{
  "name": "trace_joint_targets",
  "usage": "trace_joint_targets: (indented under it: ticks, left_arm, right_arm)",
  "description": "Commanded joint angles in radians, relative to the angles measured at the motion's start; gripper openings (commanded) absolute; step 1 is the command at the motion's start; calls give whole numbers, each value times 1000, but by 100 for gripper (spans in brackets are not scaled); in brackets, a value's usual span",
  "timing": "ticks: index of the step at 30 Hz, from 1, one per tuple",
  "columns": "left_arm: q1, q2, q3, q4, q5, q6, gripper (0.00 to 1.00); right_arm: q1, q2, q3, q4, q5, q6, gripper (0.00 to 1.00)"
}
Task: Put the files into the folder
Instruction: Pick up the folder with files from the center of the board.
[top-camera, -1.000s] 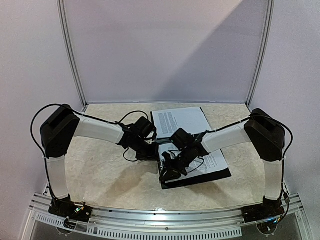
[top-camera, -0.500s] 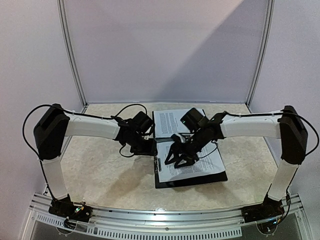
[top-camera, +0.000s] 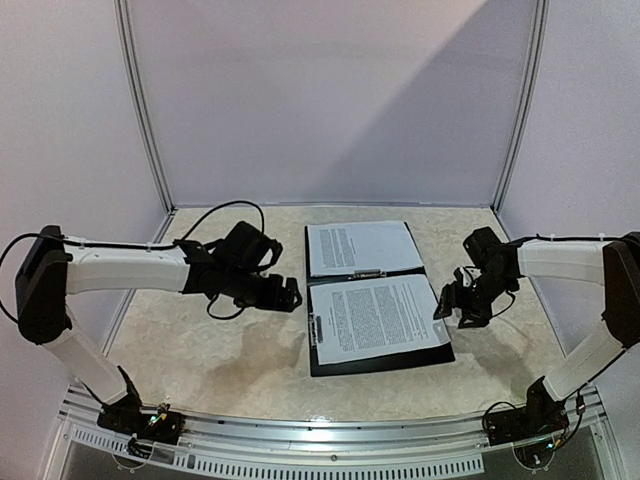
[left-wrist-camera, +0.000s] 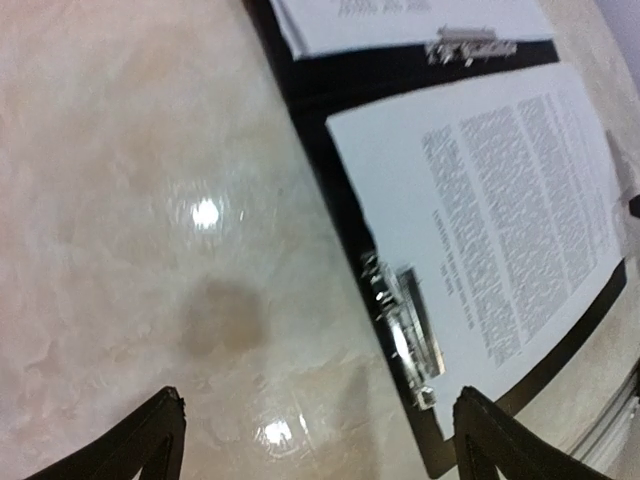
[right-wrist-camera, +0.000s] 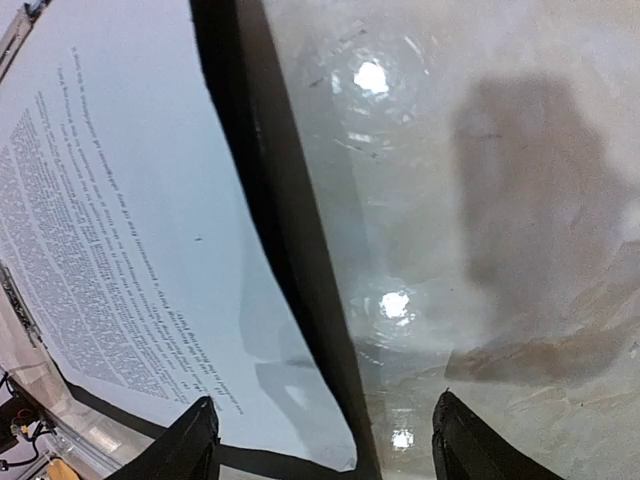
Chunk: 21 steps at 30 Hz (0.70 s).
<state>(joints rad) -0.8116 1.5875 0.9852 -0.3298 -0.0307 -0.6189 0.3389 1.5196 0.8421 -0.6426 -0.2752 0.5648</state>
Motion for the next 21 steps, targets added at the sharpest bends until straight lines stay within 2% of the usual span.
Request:
trace_joint_targets:
  ticks: [1,4,8,12,15,17,21]
  left_arm:
    - [-9,-41,-115,84,83,-35,93]
    - [-25,-81,-150,100,84,-39,93]
    - [-51,-147,-172,103,64,-43,92]
    - [-107,-243,-199,70,-90,-122,88]
    - [-193,-356,-274,97,-216,-280,88]
    - [-251,-440,-350,112,-286,-442,88]
    - [-349,-526,-485,178,-329,-692,84]
  right_arm:
    - [-18,-6,-52,97,27,-40,72]
    - [-18,31,-91,165,-65,-56,73]
    - [-17,53,-216,375,-317,-19,71]
    - [19,0,-364,607,-463,139,64]
    - [112,-59,-447,768,-472,260,54]
    - [184,-86,-498,880,-460,374,43]
    - [318,-63,-529,1115,-430,553,22]
